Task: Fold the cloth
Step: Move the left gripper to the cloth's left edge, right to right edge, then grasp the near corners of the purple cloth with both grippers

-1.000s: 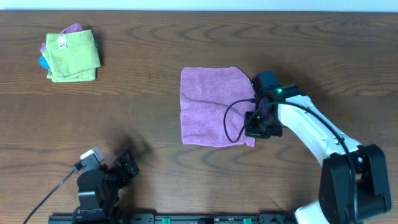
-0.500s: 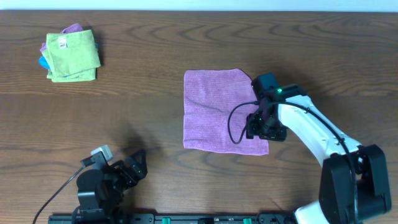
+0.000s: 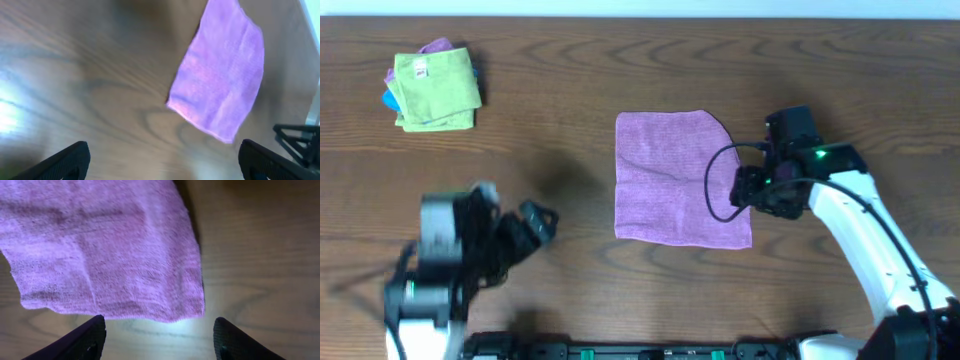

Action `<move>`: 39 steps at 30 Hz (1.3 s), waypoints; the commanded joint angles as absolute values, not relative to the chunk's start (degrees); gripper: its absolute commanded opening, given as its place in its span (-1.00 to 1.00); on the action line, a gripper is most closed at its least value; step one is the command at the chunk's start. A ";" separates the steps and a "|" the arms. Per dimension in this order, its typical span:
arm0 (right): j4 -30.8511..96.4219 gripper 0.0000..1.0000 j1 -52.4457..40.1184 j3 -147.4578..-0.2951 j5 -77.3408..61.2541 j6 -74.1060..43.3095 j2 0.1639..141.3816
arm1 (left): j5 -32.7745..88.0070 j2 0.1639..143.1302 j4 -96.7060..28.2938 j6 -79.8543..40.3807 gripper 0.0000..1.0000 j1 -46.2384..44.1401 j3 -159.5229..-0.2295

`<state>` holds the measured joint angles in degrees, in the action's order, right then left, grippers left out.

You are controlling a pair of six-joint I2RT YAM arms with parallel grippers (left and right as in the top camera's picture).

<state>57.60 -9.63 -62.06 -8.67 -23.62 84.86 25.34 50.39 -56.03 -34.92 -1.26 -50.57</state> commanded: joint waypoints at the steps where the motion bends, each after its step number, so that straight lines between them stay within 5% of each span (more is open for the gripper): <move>1: 58.08 0.38 -7.05 -61.98 -12.14 -21.85 84.47 | 27.29 60.25 -57.17 -34.46 0.92 -4.86 -58.74; 9: 58.72 0.37 -2.98 -61.98 -16.14 -18.04 84.49 | 32.97 75.94 -52.40 -50.02 0.91 -7.22 -61.45; 22: 54.83 0.36 -0.38 -56.21 -16.51 -17.17 84.49 | 37.69 94.54 -39.44 -57.91 0.91 -12.58 -61.45; 39: 46.87 0.34 0.36 -45.08 -22.76 -21.19 84.49 | 33.17 96.97 -36.93 -58.04 0.91 -18.35 -61.12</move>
